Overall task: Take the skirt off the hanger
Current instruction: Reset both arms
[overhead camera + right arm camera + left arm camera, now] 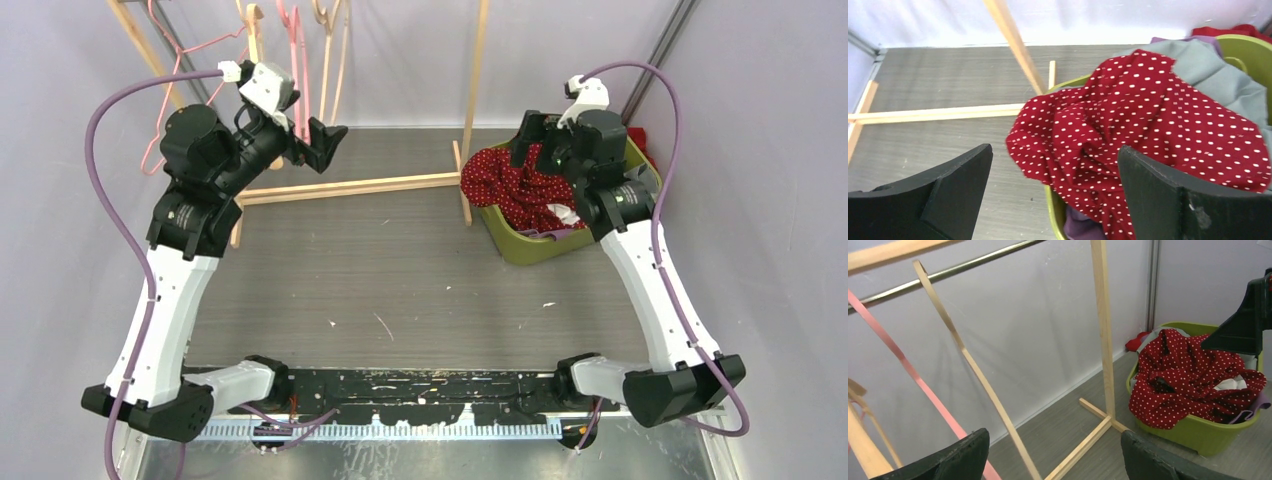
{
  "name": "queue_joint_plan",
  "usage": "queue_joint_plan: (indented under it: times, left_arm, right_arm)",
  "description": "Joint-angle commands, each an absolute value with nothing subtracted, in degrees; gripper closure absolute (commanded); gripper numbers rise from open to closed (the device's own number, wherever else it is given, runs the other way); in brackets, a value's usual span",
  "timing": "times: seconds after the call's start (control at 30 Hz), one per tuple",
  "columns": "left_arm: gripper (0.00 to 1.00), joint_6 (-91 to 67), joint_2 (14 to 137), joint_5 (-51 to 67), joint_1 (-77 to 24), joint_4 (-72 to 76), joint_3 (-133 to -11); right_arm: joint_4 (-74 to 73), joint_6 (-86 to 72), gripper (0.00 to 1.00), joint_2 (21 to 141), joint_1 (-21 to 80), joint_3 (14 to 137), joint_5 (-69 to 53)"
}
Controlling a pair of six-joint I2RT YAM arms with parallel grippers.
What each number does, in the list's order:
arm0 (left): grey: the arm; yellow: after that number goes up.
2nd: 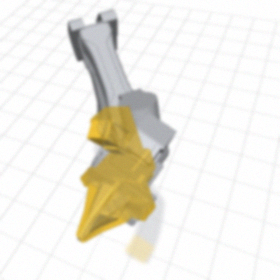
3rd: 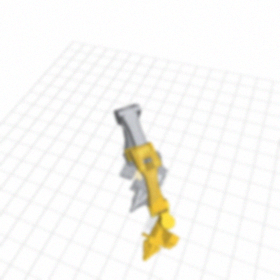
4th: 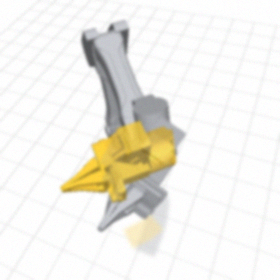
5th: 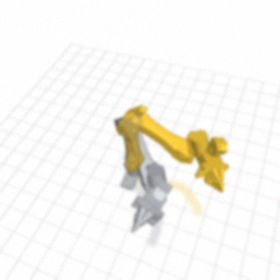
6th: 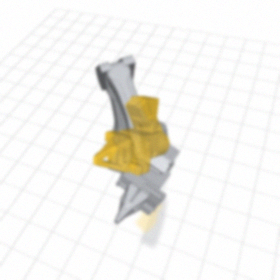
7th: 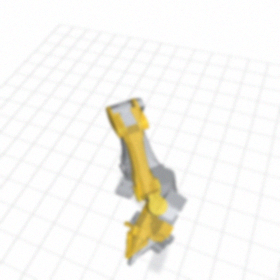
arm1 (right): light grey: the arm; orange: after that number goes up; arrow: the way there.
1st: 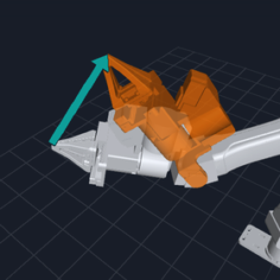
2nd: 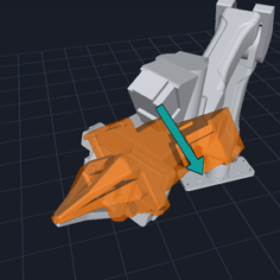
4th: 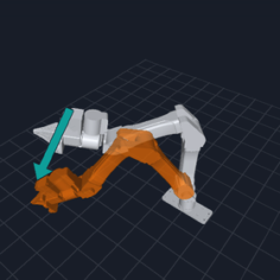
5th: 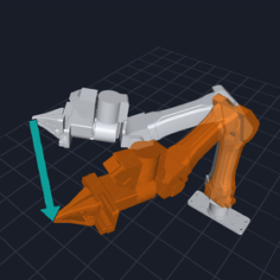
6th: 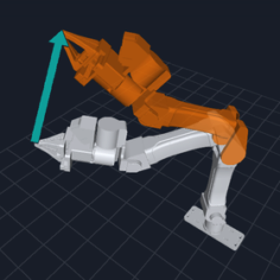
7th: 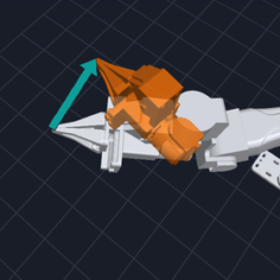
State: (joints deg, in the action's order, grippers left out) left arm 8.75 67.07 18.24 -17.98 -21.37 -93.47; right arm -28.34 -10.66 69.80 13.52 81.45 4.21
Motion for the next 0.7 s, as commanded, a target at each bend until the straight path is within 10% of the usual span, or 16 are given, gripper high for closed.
queue_joint_plan:
  times: [0.0, 0.17, 0.67]
  left_arm:
    - [0.00, 6.89, 64.52, 18.15, -17.78, -26.38, -92.94]
    - [0.00, 4.24, 63.21, 19.64, -17.76, -25.99, -90.80]
    - [0.00, 2.54, 60.99, 20.41, -17.77, -27.50, -86.72]
  right_arm:
    - [-24.28, -13.20, 0.00, 70.01, 19.98, 82.73, 9.10]
    - [-23.56, -17.93, 0.00, 71.25, 28.95, 81.40, 37.55]
    - [-24.08, -11.50, 0.00, 76.73, 29.70, 81.78, 41.10]
